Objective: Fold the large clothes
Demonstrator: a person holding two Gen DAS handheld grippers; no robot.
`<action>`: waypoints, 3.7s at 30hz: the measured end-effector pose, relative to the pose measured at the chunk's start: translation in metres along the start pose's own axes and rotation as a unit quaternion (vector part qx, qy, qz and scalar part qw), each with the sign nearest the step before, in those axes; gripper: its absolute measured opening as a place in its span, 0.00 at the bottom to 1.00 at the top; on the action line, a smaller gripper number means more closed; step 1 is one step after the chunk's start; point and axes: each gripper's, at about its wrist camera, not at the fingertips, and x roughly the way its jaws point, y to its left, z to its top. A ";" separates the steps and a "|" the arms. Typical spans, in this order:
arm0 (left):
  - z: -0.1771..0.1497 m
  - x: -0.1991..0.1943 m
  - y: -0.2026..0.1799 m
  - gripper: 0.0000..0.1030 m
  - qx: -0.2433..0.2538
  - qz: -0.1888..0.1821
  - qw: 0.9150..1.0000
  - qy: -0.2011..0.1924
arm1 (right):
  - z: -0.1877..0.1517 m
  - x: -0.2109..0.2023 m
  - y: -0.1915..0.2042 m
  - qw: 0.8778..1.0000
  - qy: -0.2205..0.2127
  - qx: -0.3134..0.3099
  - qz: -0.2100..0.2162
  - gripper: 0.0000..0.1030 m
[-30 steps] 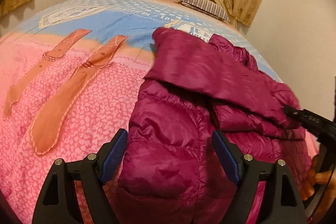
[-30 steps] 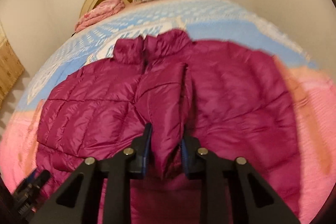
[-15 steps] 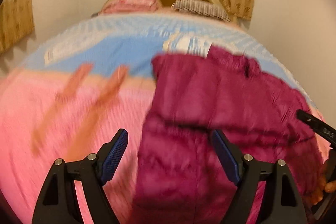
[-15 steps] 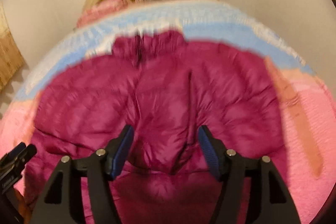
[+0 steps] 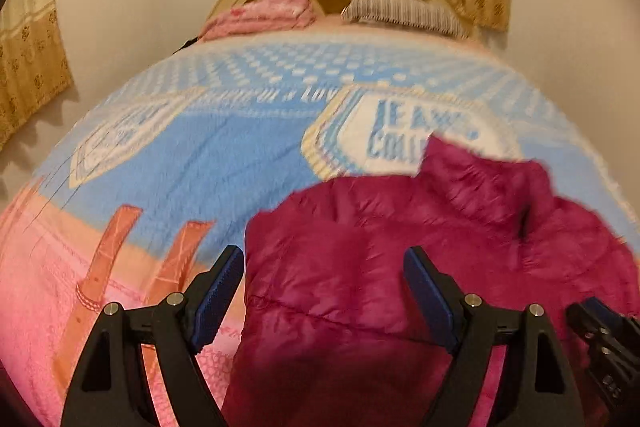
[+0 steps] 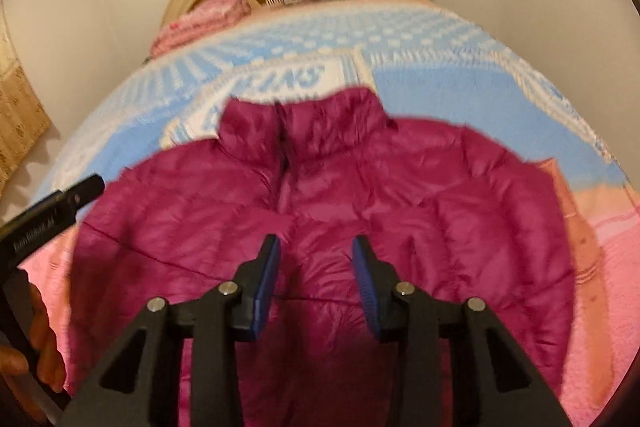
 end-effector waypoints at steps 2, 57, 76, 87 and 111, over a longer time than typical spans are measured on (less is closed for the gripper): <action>-0.012 0.016 0.005 0.80 -0.002 0.025 1.000 0.008 | -0.009 0.005 -0.005 1.000 0.003 0.002 0.000 0.40; -0.037 0.019 0.021 0.88 -0.070 -0.021 0.997 -0.020 | 0.048 0.073 -0.100 0.984 0.076 0.160 -0.022 0.03; 0.067 0.039 -0.171 0.89 0.130 -0.114 0.984 0.038 | 0.023 0.062 -0.081 0.994 -0.022 0.094 -0.054 0.06; 0.040 0.053 -0.109 0.18 0.079 -0.004 0.993 0.084 | 0.021 0.061 -0.086 0.993 -0.027 0.110 -0.033 0.06; -0.019 0.048 -0.047 0.19 -0.119 -0.105 0.987 0.024 | 0.061 -0.006 -0.091 0.981 -0.118 0.144 -0.046 0.49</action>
